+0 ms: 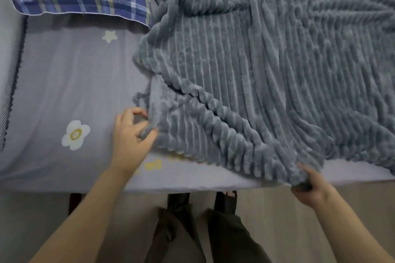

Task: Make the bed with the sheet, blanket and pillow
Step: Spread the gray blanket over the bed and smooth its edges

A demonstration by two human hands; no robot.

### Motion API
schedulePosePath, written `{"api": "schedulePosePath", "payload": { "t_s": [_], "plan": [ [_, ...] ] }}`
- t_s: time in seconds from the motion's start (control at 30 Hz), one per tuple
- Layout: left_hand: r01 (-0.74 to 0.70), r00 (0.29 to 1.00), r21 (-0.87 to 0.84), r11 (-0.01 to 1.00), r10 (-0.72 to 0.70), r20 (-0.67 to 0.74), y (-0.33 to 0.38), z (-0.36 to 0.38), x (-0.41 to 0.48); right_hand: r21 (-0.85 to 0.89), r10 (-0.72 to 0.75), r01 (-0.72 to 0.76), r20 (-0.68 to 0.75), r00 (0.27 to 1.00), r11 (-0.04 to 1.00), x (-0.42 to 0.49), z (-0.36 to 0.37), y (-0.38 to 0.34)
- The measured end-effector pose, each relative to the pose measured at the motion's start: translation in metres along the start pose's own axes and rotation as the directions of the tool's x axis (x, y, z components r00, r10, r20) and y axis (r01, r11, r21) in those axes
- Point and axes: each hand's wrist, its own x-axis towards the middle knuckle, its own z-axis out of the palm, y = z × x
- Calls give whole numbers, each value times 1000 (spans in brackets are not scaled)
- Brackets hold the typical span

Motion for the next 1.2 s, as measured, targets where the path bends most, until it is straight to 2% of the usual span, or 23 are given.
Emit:
{"api": "schedulePosePath", "payload": {
  "t_s": [0.03, 0.07, 0.13, 0.2, 0.23, 0.27, 0.3, 0.37, 0.4, 0.43, 0.5, 0.53, 0.57, 0.6, 0.67, 0.73, 0.8, 0.83, 0.87, 0.93, 1.0, 1.1, 1.2],
  "plan": [
    [-35, 999, -68, 997, 32, -38, 2, -19, 0, 46, -43, 42, 9, 999, 998, -5, 2, -12],
    [33, 997, -184, 982, -46, -70, 5, -40, -2, 119, -113, 106, 58, 992, 987, -10, 2, -25],
    [243, 943, -446, 861, -317, -99, -9, -74, -14, 266, -298, 243, 189, 936, 933, -25, 0, -46],
    [410, 861, -556, 723, -508, -24, -33, -94, -34, 421, -414, 296, 223, 883, 857, -34, -8, -51],
    [545, 780, -585, 601, -619, 92, -46, -97, -46, 481, -438, 291, 227, 870, 827, -35, -11, -46],
    [674, 679, -566, 474, -700, 222, -60, -94, -60, 493, -428, 268, 245, 870, 828, -31, -12, -35],
    [761, 607, -491, 424, -732, 308, -69, -88, -76, 450, -376, 248, 221, 900, 858, -25, -16, -20],
    [856, 513, -278, 435, -774, 371, -82, -73, -109, 354, -216, 157, 136, 967, 922, -4, -20, 15],
    [886, 463, -214, 411, -798, 385, -85, -68, -127, 290, -136, 105, 88, 987, 951, 6, -24, 32],
    [922, 386, -194, 334, -816, 430, -90, -65, -144, 249, -93, 75, 64, 994, 966, 14, -27, 50],
    [973, 230, -152, 173, -764, 602, -93, -63, -170, 313, -29, -3, 97, 995, 950, 19, -30, 75],
    [983, 178, -94, 157, -707, 684, -93, -64, -179, 358, -45, -10, 147, 988, 934, 19, -30, 83],
    [982, 147, -28, 189, -656, 740, -91, -64, -188, 387, -78, -1, 189, 979, 922, 20, -30, 88],
    [971, 162, -11, 240, -622, 766, -88, -63, -195, 379, -109, 17, 222, 969, 925, 22, -28, 89],
    [952, 280, -140, 272, -592, 755, -81, -62, -204, 252, -172, 113, 225, 959, 961, 31, -23, 89],
    [891, 426, -418, 179, -649, 630, -71, -65, -200, 50, -214, 208, 252, 944, 977, 37, -12, 83],
    [765, 553, -612, 202, -693, 463, -64, -73, -186, -112, -270, 307, 260, 927, 945, 38, 5, 71],
    [723, 581, -657, 215, -703, 409, -60, -77, -178, -179, -307, 351, 236, 922, 919, 39, 14, 65],
    [706, 573, -682, 191, -720, 392, -59, -80, -169, -210, -347, 387, 202, 916, 898, 39, 23, 60],
    [732, 503, -669, 128, -764, 404, -55, -85, -148, -204, -405, 422, 121, 906, 883, 46, 41, 47],
    [746, 462, -665, 35, -745, 480, -55, -89, -128, -52, -334, 336, 40, 942, 940, 48, 56, 35],
    [666, 520, -740, -95, -652, 552, -48, -89, -102, 158, -110, 79, 196, 974, 984, 51, 71, 23],
    [684, 556, -726, -71, -593, 582, -38, -90, -82, 218, -118, 72, 204, 972, 973, 50, 77, 19]
  ]
}}
